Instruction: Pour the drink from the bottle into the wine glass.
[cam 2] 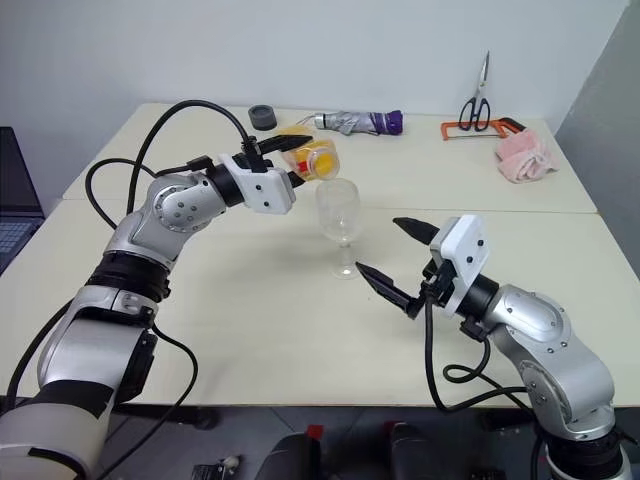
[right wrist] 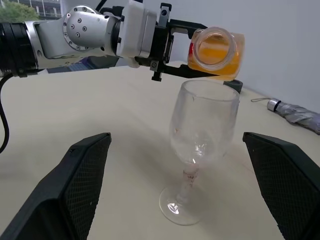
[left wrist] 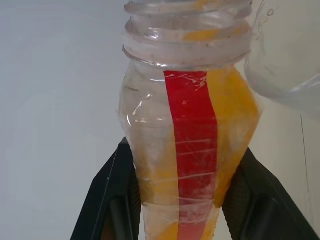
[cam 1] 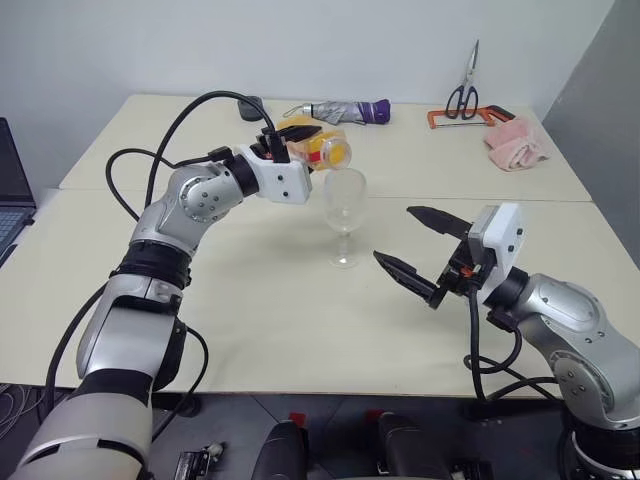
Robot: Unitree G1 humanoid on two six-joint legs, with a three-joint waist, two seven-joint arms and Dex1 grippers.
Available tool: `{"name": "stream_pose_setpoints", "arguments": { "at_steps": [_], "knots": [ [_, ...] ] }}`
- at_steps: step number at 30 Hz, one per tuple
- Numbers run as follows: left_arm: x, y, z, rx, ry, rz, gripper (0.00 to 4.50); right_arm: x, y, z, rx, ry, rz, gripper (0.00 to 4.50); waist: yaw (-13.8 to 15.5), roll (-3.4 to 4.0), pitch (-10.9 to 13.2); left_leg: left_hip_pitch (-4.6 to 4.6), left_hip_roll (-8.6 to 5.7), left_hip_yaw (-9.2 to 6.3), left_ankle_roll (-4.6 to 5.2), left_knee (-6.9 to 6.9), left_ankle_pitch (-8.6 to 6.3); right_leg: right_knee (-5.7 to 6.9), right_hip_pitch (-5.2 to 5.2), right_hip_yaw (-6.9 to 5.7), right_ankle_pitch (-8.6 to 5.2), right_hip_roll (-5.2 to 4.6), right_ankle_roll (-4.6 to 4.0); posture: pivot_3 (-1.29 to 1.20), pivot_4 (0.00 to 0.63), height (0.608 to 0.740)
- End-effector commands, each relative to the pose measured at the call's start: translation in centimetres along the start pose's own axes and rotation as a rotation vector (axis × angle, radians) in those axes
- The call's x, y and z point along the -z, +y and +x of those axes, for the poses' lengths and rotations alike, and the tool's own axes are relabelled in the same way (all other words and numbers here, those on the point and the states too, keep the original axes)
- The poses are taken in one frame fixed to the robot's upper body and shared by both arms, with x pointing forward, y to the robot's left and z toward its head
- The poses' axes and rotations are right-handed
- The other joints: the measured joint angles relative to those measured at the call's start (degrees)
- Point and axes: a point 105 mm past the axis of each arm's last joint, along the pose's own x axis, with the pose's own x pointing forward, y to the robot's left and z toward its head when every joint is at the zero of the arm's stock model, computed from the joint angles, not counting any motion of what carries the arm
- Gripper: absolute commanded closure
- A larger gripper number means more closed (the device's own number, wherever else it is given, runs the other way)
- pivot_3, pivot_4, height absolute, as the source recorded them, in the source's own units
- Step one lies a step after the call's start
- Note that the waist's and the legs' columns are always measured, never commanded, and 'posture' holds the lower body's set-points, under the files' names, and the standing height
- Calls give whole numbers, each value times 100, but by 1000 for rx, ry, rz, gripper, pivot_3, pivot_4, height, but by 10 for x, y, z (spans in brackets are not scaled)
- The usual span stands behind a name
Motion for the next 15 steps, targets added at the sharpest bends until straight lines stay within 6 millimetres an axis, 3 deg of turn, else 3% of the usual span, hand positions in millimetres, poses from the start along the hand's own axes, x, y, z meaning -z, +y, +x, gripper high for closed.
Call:
{"name": "stream_pose_setpoints", "arguments": {
  "at_steps": [1, 15],
  "knots": [
    [-8, 30, 1, -88, -34, 76, 2793, -12, 2, -4, 2, -39, -32, 0, -1, 0, 0, 0, 0, 0, 0, 0, 0, 0, 0, 0, 0, 0, 0, 0, 150, 740],
    [-3, 32, 2, -94, -16, 144, 2793, -11, 3, -4, -9, -35, -30, 0, 0, 0, 0, 0, 0, 1, 0, 0, 0, 1, 0, 0, 0, 0, 0, 0, 150, 740]
  ]
}}
